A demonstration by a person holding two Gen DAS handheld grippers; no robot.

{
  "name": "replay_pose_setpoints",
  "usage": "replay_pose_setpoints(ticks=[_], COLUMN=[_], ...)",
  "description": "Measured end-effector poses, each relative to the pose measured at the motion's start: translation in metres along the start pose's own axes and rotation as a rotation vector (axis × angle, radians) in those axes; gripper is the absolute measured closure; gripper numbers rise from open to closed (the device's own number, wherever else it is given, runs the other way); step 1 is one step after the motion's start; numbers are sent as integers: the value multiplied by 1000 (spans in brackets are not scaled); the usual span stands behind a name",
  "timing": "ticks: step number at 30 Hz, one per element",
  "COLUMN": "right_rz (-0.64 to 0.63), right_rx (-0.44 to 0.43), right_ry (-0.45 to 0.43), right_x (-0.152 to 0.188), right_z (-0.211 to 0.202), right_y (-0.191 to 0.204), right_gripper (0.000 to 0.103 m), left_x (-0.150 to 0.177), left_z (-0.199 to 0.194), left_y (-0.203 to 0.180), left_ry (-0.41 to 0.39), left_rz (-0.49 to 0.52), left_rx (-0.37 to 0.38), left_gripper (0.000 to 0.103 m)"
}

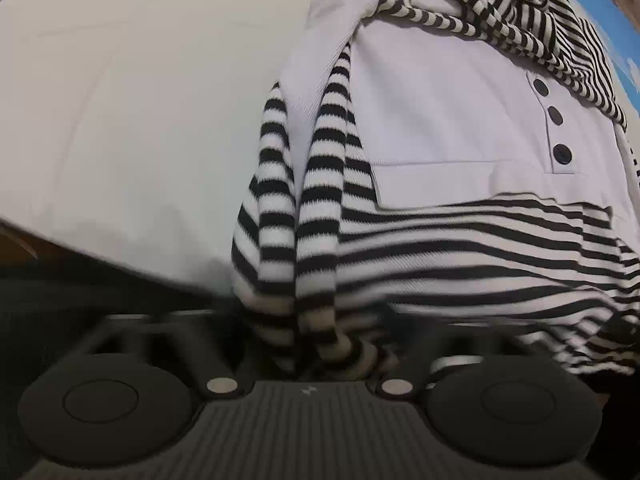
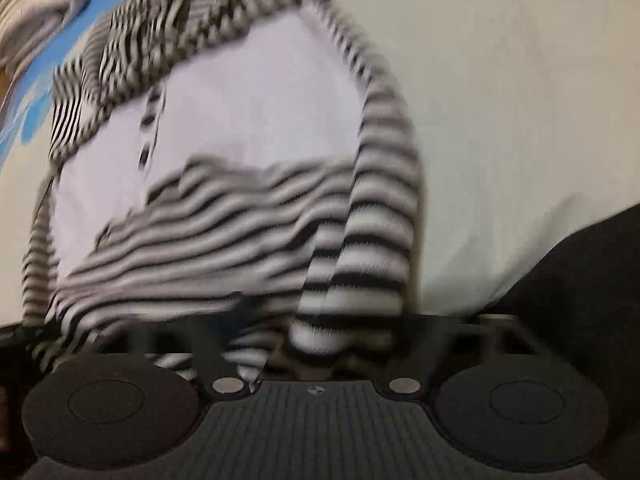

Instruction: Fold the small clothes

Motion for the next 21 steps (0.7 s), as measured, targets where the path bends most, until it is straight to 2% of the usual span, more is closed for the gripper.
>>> replay_pose_setpoints(ticks=[1,2,4,7,10,13,17,21], right_rz=[19,11,-20,-38,-41,-61,-85,-63], right_rx=[4,-12,-67,-127,-227,-295,-335,-352], right_ry=[-2,-19,-56,-124,-196,-266,-304,-265], right_x=[2,3,5,6,5,10,36,80], right_z=[-3,-8,-25,-59,-104,-143,-171,-175], right_y=[-3,-4,-3,-3,-6,-8,-14,-34], right_gripper=[78,85,91,93,95,95,95,95], left_x=[4,8,15,23,34,52,87,134], left_z=[-5,-12,-30,-62,-104,-137,-152,-147], left_y=[2,5,10,13,14,11,10,14], left_ry=[-2,-22,-68,-143,-229,-284,-291,-233], left_rz=[-27,-50,-76,-71,-71,-62,-49,-40], left_rx=[20,58,108,139,190,226,235,246], left_gripper=[92,97,98,98,99,99,99,99])
Point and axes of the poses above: each gripper's, at about its wrist camera, not at the fingertips, and z roughly the way its jaws point, y to its left, x to its underside, the point moved 6 cm from there along z, roughly the way its jaws point, and after that the axes turned 15 degrees about y, right-handed, at the moved point
